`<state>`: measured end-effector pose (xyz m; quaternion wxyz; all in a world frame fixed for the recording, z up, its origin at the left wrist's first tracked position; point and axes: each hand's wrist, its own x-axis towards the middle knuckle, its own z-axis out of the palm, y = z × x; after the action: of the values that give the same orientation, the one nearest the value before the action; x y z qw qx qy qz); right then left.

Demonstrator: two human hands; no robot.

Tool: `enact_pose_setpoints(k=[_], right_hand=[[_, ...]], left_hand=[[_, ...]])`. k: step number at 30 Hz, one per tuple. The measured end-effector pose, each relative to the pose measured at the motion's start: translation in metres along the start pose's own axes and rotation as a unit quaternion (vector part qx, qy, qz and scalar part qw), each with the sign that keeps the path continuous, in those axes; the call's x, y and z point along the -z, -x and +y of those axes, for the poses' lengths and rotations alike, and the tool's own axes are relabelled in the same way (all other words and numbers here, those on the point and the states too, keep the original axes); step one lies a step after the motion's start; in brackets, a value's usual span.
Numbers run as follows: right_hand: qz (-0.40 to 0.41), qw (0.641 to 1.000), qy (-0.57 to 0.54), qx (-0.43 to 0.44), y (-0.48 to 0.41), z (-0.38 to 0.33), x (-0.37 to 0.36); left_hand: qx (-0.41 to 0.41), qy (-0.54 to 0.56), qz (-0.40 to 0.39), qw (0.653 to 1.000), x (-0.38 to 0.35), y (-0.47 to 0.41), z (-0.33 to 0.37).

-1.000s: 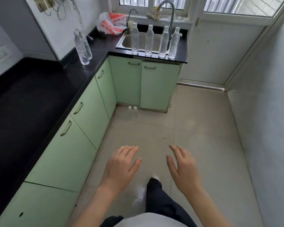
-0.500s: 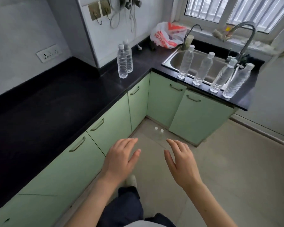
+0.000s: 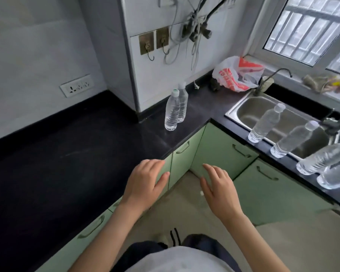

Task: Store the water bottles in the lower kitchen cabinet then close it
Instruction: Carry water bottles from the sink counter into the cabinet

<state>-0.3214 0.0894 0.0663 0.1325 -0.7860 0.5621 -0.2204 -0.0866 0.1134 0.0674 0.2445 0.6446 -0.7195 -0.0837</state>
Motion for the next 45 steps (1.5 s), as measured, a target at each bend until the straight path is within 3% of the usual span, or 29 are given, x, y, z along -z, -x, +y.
enact_pose_setpoints(k=[8, 19, 26, 32, 40, 45], right_hand=[[-0.020, 0.999, -0.002, 0.027, -0.116, 0.029, -0.025], [-0.121, 0.988, -0.025, 0.095, -0.280, 0.095, -0.052], [-0.143, 0.977, -0.136, 0.083, -0.362, 0.118, -0.068], [-0.250, 0.943, -0.215, 0.050, -0.411, 0.128, -0.101], [-0.335, 0.908, -0.252, 0.024, -0.438, 0.133, -0.132], [-0.375, 0.880, -0.291, -0.020, -0.444, 0.133, -0.147]], left_hand=[[0.050, -0.014, 0.014, 0.999, -0.020, -0.076, -0.033], [0.217, -0.038, -0.013, 0.975, -0.066, -0.177, -0.041], [0.331, 0.048, -0.004, 0.942, -0.089, -0.243, -0.042], [0.413, 0.131, -0.008, 0.901, -0.127, -0.281, -0.059], [0.465, 0.238, 0.111, 0.845, -0.155, -0.306, -0.060], [0.480, 0.256, 0.128, 0.829, -0.161, -0.310, -0.065]])
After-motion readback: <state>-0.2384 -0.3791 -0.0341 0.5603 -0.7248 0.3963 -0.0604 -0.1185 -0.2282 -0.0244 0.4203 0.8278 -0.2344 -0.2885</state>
